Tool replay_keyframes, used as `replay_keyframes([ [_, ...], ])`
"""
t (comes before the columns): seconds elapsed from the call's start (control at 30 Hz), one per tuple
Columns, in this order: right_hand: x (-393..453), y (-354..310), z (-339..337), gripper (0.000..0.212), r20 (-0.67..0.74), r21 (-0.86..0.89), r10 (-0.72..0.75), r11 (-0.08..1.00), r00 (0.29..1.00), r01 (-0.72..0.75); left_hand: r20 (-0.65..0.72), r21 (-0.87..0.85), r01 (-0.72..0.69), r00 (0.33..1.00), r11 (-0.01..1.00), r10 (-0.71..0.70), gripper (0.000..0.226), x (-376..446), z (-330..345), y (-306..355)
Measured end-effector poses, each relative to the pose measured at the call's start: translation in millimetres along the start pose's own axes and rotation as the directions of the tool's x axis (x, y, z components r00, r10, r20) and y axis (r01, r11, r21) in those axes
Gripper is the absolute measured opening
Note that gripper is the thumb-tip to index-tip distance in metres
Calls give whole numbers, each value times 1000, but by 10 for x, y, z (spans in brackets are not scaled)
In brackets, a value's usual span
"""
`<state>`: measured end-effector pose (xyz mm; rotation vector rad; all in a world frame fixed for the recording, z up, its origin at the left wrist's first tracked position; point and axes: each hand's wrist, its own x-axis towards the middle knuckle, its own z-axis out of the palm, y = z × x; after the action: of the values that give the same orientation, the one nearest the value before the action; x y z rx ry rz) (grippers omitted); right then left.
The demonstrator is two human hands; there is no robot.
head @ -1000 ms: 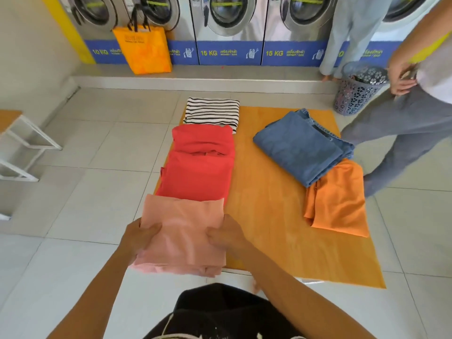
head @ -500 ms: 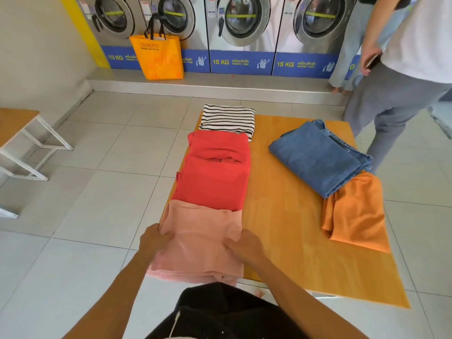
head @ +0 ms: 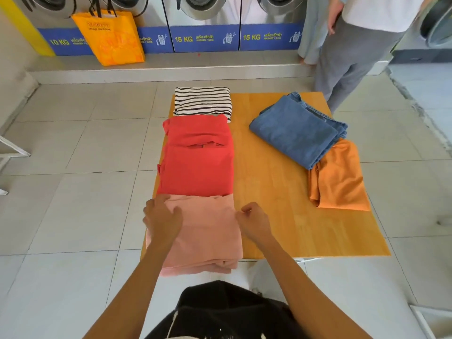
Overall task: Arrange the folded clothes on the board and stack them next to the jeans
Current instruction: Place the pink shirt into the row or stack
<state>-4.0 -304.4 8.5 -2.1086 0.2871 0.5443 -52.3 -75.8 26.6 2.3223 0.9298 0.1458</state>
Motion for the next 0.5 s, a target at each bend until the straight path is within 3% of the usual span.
replay_keyframes([
  [0.13,170,-192,-279,18,-49,185,31,983,998,-21,61,-194,-161,983,968,176,31,12,176,486],
  [0.23,320,-343,-446,15,-28,275,28,961,999,-19,79,-232,-251,958,940,275,25,58,311,792],
  [0.5,735,-528,-1154,12,-80,413,10,911,997,25,149,-300,-279,931,912,333,21,320,769,1476],
])
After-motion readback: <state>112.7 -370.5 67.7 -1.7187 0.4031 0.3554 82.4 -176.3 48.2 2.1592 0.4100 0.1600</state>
